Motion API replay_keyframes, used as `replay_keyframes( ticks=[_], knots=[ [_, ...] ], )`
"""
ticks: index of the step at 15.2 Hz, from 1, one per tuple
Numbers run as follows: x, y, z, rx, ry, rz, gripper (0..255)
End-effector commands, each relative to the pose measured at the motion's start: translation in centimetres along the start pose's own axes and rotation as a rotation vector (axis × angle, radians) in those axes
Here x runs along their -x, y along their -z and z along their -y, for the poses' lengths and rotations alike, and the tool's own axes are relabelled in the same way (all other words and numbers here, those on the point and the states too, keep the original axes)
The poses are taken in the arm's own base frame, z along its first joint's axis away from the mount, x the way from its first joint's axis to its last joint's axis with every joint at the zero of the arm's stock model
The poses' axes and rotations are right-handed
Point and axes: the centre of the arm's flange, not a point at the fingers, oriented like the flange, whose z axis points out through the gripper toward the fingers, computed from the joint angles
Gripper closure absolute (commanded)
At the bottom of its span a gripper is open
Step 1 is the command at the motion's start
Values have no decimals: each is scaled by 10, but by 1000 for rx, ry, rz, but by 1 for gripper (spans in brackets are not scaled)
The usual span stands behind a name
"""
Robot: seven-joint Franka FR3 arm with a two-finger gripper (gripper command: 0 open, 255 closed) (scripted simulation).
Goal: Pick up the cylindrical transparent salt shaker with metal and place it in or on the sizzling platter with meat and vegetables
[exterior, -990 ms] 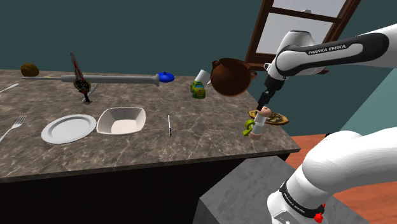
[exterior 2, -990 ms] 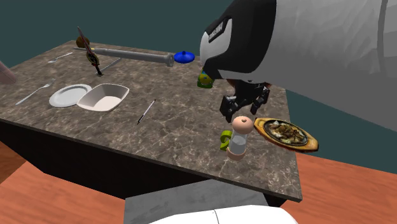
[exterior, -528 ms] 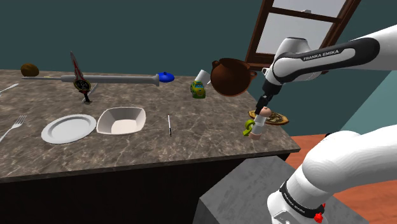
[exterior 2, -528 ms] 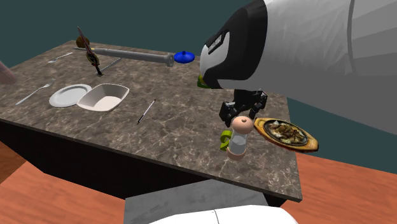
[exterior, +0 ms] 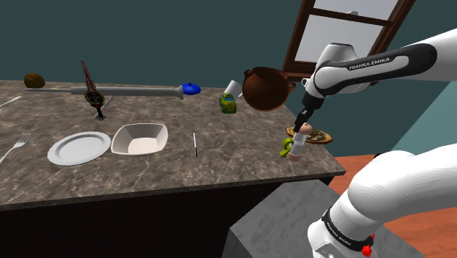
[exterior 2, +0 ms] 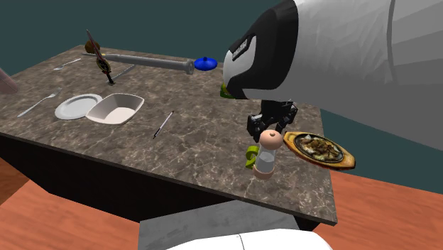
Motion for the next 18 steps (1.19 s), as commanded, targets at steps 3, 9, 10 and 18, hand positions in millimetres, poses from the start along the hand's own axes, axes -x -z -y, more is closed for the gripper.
replay_keyframes(
  ticks=[3, 9, 10, 18],
  knots=[
    [0, 0, 0, 0, 0, 0, 255],
    [-1, 16, 0, 0, 0, 0, 255],
    [-1, 21, 0, 0, 0, 0, 255],
    [-3, 63, -1, 0, 0, 0, 255]
  ],
)
